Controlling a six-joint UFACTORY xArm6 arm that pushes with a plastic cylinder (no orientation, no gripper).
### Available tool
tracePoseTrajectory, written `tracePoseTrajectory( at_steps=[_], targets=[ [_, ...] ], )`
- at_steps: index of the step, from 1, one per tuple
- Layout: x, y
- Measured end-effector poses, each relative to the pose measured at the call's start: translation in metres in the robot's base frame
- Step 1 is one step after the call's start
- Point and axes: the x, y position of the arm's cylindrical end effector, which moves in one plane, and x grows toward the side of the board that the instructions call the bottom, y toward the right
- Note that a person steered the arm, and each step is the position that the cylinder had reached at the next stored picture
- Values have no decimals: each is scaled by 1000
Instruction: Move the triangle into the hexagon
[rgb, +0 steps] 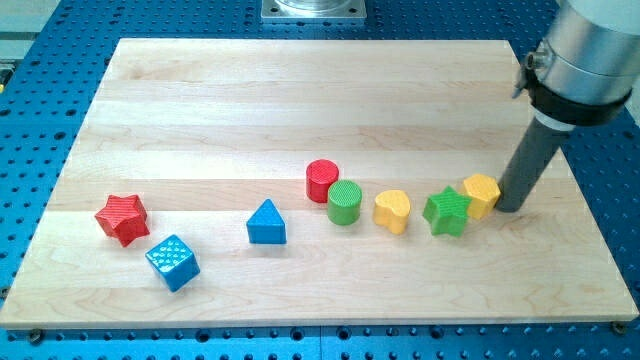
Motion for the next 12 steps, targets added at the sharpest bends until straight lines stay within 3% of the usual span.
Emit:
tracePoseTrajectory(
  at_steps=[1, 2, 3, 4, 5, 7, 8, 9, 12],
  targets=[
    [10, 50],
    [66, 54],
    [90, -79],
    [62, -166],
    [52, -216],
    [23, -272],
    [78, -263],
    [73, -288],
    [-77, -327]
  ],
)
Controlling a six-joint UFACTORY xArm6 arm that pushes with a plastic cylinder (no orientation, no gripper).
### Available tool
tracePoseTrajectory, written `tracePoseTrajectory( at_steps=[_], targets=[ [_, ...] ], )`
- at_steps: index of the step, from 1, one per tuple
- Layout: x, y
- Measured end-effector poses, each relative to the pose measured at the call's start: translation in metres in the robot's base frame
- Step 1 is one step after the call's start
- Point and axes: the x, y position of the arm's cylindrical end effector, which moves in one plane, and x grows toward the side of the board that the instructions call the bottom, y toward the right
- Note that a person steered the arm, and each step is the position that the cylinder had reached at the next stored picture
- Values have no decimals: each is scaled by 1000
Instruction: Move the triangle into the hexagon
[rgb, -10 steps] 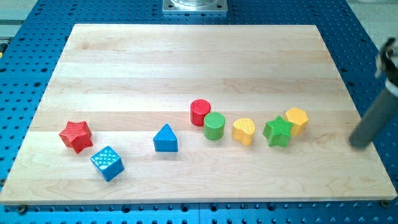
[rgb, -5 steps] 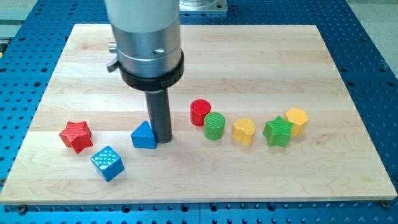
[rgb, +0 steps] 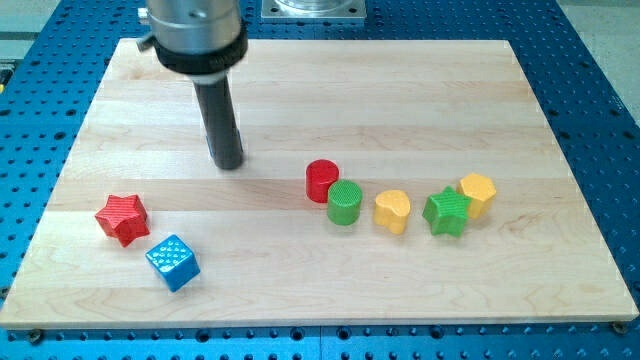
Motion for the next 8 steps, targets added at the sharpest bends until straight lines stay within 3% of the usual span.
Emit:
tracePoseTrajectory(
  at_steps=[1, 2, 3, 4, 6, 7, 8],
  targets=[
    [-21, -58],
    [-64, -37],
    [-57, 2],
    [-52, -52],
    [-33, 75],
    [-55, 85],
    [-44, 22]
  ],
)
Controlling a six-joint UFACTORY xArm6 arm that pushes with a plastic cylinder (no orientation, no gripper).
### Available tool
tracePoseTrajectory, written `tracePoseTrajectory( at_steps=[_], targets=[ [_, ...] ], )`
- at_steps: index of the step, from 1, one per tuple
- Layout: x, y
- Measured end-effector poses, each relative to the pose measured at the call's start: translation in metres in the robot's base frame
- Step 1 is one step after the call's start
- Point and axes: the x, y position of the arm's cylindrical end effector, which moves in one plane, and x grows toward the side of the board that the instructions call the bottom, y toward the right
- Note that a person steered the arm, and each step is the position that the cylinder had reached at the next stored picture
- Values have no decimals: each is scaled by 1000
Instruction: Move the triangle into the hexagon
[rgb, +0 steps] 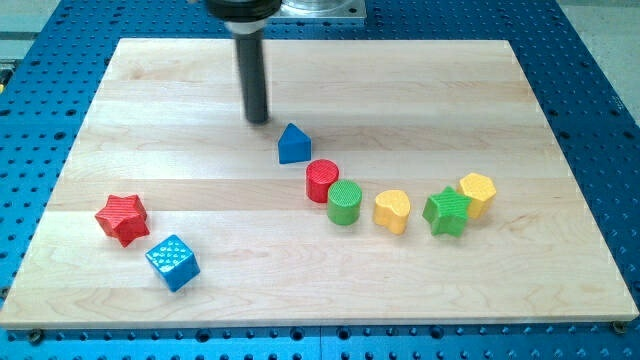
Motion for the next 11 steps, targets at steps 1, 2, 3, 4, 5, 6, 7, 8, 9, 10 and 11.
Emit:
tracePoseTrajectory(
  at_steps=[1, 2, 3, 4, 5, 6, 7, 8, 9, 10, 11],
  targets=[
    [43, 21],
    [43, 79],
    [43, 157],
    [43, 232],
    [32, 252],
    [38, 252],
    [69, 252],
    [65, 252],
    [34, 253],
    [-8, 282],
    [-45, 213]
  ],
)
